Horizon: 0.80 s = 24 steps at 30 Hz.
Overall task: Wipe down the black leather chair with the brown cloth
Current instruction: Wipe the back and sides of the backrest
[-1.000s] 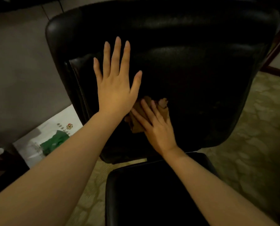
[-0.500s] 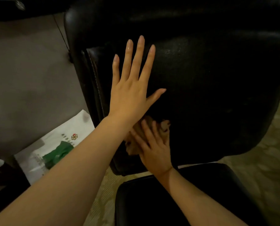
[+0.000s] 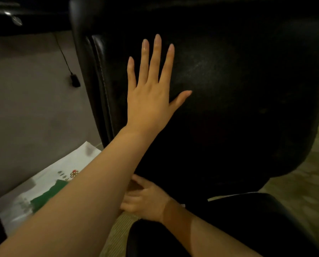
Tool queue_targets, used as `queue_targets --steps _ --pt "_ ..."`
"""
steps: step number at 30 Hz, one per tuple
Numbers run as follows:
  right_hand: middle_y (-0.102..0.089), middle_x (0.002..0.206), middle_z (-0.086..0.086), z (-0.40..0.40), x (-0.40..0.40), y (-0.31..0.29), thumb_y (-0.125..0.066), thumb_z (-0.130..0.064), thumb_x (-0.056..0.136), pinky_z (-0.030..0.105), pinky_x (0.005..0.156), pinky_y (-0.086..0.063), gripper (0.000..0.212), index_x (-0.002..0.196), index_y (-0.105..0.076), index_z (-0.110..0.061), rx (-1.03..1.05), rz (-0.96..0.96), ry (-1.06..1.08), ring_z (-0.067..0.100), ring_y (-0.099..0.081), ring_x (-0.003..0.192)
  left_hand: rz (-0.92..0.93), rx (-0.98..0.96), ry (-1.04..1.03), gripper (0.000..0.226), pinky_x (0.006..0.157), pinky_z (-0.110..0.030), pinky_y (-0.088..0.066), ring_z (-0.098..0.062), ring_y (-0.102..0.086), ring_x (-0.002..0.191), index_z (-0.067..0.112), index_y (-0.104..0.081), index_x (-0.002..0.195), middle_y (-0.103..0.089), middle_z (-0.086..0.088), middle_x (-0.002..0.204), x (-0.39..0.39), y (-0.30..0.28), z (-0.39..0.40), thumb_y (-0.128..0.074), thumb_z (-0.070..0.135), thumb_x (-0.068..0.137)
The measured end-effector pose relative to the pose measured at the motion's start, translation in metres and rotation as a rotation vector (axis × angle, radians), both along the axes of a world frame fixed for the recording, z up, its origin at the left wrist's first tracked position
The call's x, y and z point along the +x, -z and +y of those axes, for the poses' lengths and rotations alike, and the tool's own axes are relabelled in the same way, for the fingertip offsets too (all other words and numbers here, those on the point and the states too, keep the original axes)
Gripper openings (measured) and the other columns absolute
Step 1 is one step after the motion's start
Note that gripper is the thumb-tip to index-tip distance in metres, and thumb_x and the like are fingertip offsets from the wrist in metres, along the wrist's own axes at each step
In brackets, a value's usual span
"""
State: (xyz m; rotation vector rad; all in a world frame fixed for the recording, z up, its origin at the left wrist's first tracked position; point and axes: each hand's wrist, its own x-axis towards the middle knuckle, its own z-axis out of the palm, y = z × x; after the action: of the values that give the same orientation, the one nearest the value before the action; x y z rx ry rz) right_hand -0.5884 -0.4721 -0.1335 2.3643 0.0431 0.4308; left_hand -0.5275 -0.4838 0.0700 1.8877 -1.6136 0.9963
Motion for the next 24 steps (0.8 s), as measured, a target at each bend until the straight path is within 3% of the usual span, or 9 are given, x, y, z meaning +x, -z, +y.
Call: queue_targets --steps 2,5,8,12,14,16,19,21,24 --pt "-0.015 0.125 -0.059 -0.016 -0.010 0.011 -0.017 -0.030 0.103 0.019 0.115 -0.001 0.056 0.139 -0.023 0.013 -0.016 -0.012 0.145 -0.023 -0.017 0.128 -0.017 0.016 0.013 0.078 0.114 -0.042 0.007 -0.029 0.002 0.144 0.016 -0.008 0.149 -0.003 -0.012 0.157 -0.001 0.009 0.005 -0.031 0.061 0.090" --pt "-0.027 0.145 -0.022 -0.071 -0.094 0.007 -0.013 -0.012 0.101 0.039 0.117 0.006 0.037 0.135 -0.027 -0.020 -0.136 0.105 0.104 0.008 -0.021 0.136 0.017 0.012 0.025 0.077 0.114 -0.043 0.004 -0.030 -0.001 0.144 0.014 -0.011 0.149 -0.006 -0.013 0.156 -0.007 0.022 0.010 -0.035 0.058 0.091" --pt "0.005 0.158 0.000 -0.114 -0.178 0.000 -0.004 -0.019 0.104 0.042 0.117 0.006 0.045 0.148 -0.013 -0.022 -0.090 -0.067 0.194 0.014 0.004 0.144 0.030 0.028 0.029 0.077 0.115 -0.043 -0.001 -0.031 -0.002 0.143 0.011 -0.013 0.148 -0.009 -0.015 0.156 -0.025 0.046 0.010 -0.040 0.054 0.090" --pt "-0.020 0.153 -0.013 -0.101 -0.154 -0.009 -0.016 -0.020 0.103 0.044 0.116 0.008 0.044 0.146 -0.017 -0.032 -0.074 0.006 0.171 0.015 -0.013 0.142 0.053 0.063 -0.026 0.079 0.114 -0.042 0.000 -0.031 0.000 0.142 0.009 -0.009 0.147 -0.006 -0.016 0.155 -0.063 0.076 0.000 -0.036 0.054 0.088" --pt "-0.013 0.151 -0.030 -0.091 -0.126 0.015 -0.007 -0.030 0.102 0.032 0.111 0.023 0.044 0.139 -0.009 -0.055 -0.145 0.210 0.219 0.015 0.007 0.144 0.004 0.122 -0.039 0.080 0.114 -0.044 0.000 -0.031 0.002 0.142 0.010 -0.005 0.148 -0.001 -0.014 0.155 -0.083 0.086 -0.008 -0.031 0.055 0.087" --pt "-0.004 0.149 -0.034 -0.105 -0.143 0.022 0.019 -0.037 0.094 0.011 0.106 0.020 0.054 0.131 -0.014 -0.059 -0.022 -0.010 0.461 0.013 0.031 0.132 -0.028 0.150 -0.037 0.080 0.114 -0.044 0.003 -0.030 0.003 0.142 0.013 -0.002 0.148 0.001 -0.013 0.155 -0.093 0.091 -0.014 -0.029 0.056 0.086" --pt "-0.013 0.155 -0.019 -0.137 -0.216 0.013 -0.012 -0.037 0.101 0.020 0.116 0.002 0.042 0.142 -0.009 -0.046 -0.155 -0.155 0.464 0.015 0.017 0.142 -0.008 0.141 -0.037 0.082 0.114 -0.042 0.008 -0.027 0.010 0.143 0.016 0.002 0.148 0.002 -0.011 0.155 -0.093 0.094 -0.015 -0.031 0.057 0.085" --pt "0.000 0.158 -0.011 -0.150 -0.273 0.000 -0.034 -0.018 0.097 0.035 0.118 -0.005 0.060 0.149 -0.006 -0.032 -0.053 -0.246 0.310 0.012 -0.002 0.145 0.049 0.119 -0.024 0.083 0.114 -0.043 0.009 -0.025 0.016 0.142 0.016 0.003 0.148 0.003 -0.012 0.155 -0.101 0.093 -0.017 -0.031 0.058 0.085" --pt "-0.003 0.158 -0.006 -0.155 -0.270 -0.032 -0.043 -0.022 0.085 0.047 0.113 -0.017 0.073 0.148 -0.011 -0.037 0.109 -0.633 0.345 0.012 -0.002 0.145 0.061 0.068 0.065 0.078 0.113 -0.046 0.006 -0.027 0.008 0.142 0.015 -0.005 0.149 -0.003 -0.013 0.154 -0.132 0.082 -0.042 -0.032 0.055 0.087"
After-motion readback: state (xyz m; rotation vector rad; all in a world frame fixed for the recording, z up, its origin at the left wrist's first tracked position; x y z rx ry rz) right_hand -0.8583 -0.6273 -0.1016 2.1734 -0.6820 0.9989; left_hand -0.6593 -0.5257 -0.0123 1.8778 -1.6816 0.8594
